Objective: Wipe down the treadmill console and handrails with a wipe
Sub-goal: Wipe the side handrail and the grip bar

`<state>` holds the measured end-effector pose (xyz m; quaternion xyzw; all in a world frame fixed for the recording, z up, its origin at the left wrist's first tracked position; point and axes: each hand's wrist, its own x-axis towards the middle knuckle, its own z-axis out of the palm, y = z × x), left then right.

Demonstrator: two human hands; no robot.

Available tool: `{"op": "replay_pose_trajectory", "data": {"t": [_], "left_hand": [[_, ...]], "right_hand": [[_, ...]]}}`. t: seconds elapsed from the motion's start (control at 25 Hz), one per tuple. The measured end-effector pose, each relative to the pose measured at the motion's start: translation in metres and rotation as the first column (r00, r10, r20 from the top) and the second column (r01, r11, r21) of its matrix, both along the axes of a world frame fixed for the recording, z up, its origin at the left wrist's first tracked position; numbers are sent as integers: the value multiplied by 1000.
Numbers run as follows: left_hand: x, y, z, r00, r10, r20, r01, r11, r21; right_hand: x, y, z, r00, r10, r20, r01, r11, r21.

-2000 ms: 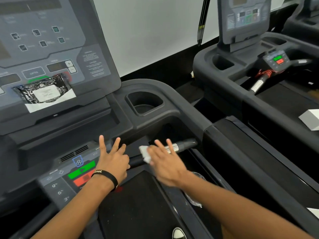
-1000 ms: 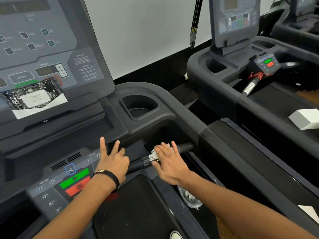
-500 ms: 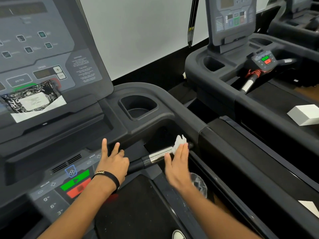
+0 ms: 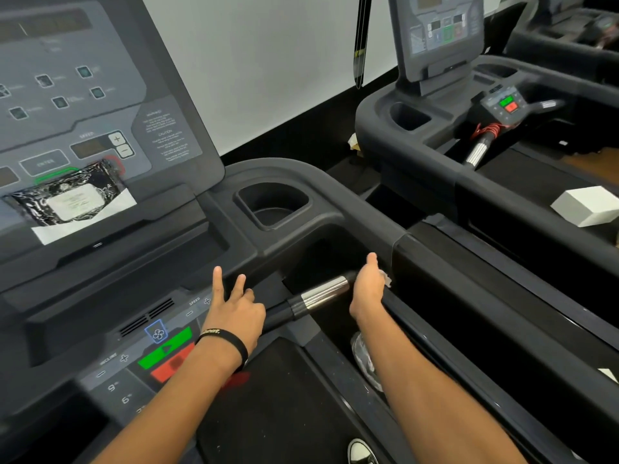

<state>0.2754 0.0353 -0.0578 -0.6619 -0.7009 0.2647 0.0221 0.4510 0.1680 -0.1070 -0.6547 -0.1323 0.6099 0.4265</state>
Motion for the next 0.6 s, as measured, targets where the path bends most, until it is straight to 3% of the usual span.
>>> {"op": "replay_pose_trajectory", "data": {"t": [0.2,0.24,0.36,0.44,0.52,0.6], "left_hand": [[-2,1,-1,1000,-2,22,2,1000,-5],[-2,1,-2,1000,3,24,-3,1000,-1],[-1,-1,-1,1000,1,18,-1,1000,3],[-1,-1,1,1000,3,23,-3,1000,-2],[-3,0,1,999,0,32,0,1000,3],[-6,-1,2,1000,-24,19,24,1000,7]], "right_hand": [[-27,-18,-10,970,117,211,-139,986,94],[-28,-13,-8,968,96,234,-121,988,97],[-26,-3,-11,967,-166,196,135,978,160],[-22,-16,-15,927,-216,306,156,965,210],[-17,-34,-31,873,-149,464,1,952,305],[-9,-46,-52,777,-7,629,-292,882,370]]}}
